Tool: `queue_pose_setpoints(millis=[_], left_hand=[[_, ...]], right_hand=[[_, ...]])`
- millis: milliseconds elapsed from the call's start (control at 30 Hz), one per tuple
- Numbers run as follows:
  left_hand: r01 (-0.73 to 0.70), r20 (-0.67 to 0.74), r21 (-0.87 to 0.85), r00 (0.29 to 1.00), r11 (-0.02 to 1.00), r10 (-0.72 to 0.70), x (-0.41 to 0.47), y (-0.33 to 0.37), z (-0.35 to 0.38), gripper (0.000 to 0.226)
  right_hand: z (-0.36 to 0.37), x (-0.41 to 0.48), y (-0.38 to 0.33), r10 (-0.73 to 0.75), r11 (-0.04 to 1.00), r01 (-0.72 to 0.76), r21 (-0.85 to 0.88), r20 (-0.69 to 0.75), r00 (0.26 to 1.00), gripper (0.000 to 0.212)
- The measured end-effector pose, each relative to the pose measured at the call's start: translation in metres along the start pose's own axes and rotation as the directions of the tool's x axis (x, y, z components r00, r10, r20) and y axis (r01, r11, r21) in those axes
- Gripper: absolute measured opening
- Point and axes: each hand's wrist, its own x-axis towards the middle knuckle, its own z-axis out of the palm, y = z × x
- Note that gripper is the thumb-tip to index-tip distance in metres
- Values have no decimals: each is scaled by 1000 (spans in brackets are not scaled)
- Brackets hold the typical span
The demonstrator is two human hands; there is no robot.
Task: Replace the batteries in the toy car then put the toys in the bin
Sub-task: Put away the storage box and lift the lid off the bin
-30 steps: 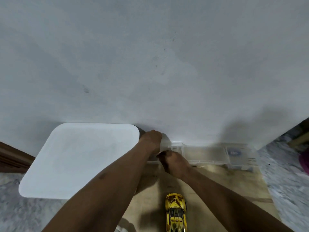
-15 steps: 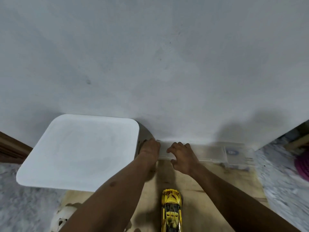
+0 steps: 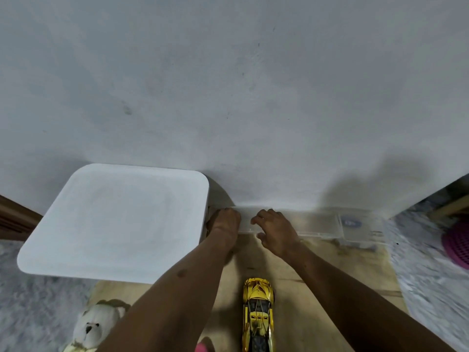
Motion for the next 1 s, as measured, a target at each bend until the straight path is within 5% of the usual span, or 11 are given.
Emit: queue_pose_setpoints(millis=[267, 533, 767, 900, 1000], left_hand=[[-62, -52, -193, 997, 979, 53, -31, 6, -28, 42], [-254, -284, -604, 954, 755, 94, -86, -34, -70, 45], [-284, -463, -757, 868, 588, -178, -145, -145, -71, 16], [-135, -428, -784, 824, 606, -371, -163, -216, -47, 16], [74, -358, -757, 784, 649, -507, -170, -262, -23, 30]], right_hand=[[-31, -20, -3, 129, 985, -133, 111, 49, 990, 41], [-87, -48, -21, 374, 896, -357, 265, -13, 927, 25], [-121, -40, -95, 434, 824, -351, 444, -97, 896, 12], [-129, -21, -149, 458, 780, -325, 535, -135, 879, 9], [-127, 1, -179, 496, 724, -384, 573, -46, 867, 27]])
